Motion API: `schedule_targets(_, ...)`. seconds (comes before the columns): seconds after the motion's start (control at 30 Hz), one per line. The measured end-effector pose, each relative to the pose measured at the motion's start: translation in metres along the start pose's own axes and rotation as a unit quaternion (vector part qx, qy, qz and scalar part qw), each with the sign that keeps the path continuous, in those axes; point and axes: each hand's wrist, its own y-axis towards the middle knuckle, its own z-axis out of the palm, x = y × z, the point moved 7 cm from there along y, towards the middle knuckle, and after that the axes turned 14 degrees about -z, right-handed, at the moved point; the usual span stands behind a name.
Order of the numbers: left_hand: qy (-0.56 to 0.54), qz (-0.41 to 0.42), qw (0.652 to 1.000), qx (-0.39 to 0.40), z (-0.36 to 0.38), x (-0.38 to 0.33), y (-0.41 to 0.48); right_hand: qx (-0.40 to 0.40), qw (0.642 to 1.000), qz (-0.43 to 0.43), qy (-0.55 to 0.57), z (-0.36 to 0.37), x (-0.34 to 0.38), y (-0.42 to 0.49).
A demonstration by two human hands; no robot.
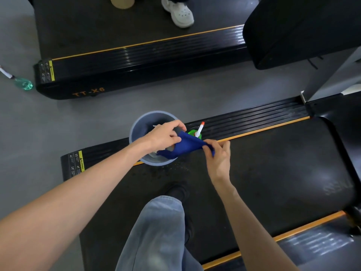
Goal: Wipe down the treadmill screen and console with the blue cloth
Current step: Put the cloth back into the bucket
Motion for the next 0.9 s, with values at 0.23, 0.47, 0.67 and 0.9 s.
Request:
schedule_targets(0.23, -0.048, 0.035, 0.992, 0.114, 0.006, -0.021, -0.018, 0.112, 0.894, 0.348, 0.257, 0.039, -0.025, -0.021)
schedule_targets(0.47, -0.138, 0.044, 0.974, 0.175, 0.0, -0.026, -0.033, 0.12, 0.681, 0.515, 0.507, 0.085, -0.004, -0.055)
schedule_targets(0.67, -0.263, 0.014, 0.936, 0.232, 0.001, -0.011, -0.031, 0.097, 0.651, 0.503, 0.56, 0.094, 0.003, -0.059)
schedule_targets(0.9, -0.328, -0.011, 0.917, 0.227, 0.001, 0.0, -0.026, 0.025, 0.518, 0.444, 0.73, 0.094, 0.011, -0.056)
